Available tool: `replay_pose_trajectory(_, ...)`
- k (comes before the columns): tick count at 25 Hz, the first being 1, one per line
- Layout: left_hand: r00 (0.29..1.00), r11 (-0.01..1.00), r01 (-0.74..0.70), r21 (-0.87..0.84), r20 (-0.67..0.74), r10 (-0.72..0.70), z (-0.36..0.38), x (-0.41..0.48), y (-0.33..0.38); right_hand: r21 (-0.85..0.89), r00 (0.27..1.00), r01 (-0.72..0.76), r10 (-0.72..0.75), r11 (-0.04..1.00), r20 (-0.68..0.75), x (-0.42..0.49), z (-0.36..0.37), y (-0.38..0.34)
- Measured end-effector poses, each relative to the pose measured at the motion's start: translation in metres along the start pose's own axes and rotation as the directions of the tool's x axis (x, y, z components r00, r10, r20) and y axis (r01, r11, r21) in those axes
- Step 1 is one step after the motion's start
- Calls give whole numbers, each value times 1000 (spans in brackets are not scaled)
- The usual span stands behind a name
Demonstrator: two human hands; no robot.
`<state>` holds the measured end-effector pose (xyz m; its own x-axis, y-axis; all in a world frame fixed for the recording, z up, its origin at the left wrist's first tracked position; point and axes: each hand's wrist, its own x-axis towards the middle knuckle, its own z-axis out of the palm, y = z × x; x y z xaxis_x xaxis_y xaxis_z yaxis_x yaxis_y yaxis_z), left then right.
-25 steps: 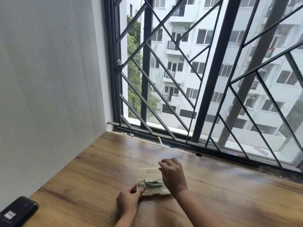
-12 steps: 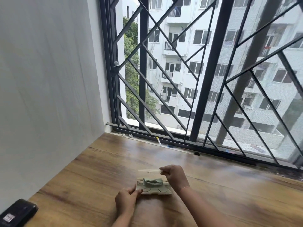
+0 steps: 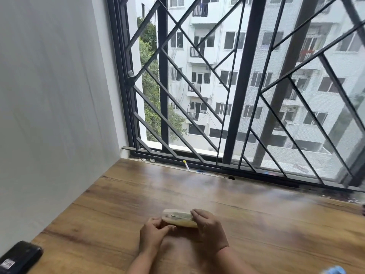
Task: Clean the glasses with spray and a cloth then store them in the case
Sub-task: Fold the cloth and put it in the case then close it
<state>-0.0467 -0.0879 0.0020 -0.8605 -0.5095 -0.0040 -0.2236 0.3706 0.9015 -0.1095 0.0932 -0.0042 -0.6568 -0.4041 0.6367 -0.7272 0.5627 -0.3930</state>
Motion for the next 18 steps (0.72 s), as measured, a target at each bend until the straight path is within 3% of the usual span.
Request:
replay_pose_trajectory(4,999,998,-37,59,-34,39,-2,3,-4,11,996,20,-18,1000,-90,-14,7,-2)
replay_pose_trajectory(13,996,987,-84,138,-8,86,2,3,-3,-53,998,42,-45,998,-50,-30,6,4)
replay_pose_trajectory(18,993,970,-92,224,94,72,9,-2,8,-90,995,-20,11,996,-94,-41,2,17)
